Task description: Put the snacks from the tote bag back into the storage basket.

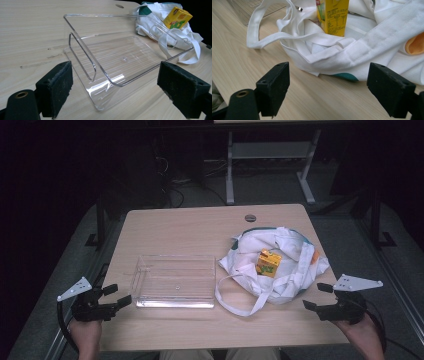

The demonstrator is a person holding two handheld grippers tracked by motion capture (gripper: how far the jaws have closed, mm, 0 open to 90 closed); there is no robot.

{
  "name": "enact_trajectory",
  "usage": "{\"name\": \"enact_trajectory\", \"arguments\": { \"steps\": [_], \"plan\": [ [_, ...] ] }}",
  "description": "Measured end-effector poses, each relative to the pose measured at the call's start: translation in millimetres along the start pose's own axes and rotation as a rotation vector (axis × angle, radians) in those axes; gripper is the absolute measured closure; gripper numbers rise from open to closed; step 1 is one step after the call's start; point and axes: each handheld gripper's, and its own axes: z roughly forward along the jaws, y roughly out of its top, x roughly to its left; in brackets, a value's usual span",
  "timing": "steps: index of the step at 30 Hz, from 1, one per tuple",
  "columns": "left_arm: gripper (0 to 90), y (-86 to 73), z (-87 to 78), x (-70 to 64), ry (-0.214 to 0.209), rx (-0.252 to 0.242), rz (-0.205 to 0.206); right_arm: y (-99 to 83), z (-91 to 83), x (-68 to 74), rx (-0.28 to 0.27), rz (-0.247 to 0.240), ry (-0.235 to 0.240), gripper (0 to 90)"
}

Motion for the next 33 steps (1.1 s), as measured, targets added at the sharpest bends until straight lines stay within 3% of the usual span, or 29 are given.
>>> {"name": "enact_trajectory", "arguments": {
  "steps": [13, 33],
  "plan": [
    [12.6, -1.2, 0.5, -0.9, 0.0, -0.006, -0.007, 9.0, 2.8, -3.3, 0.058, 0.025, 0.022, 17.1],
    [12.6, -2.0, -3.5, 0.3, -0.006, -0.031, -0.021, 46.1, 5.3, -10.1, 0.08, -0.035, 0.029, 17.3]
  ]
}}
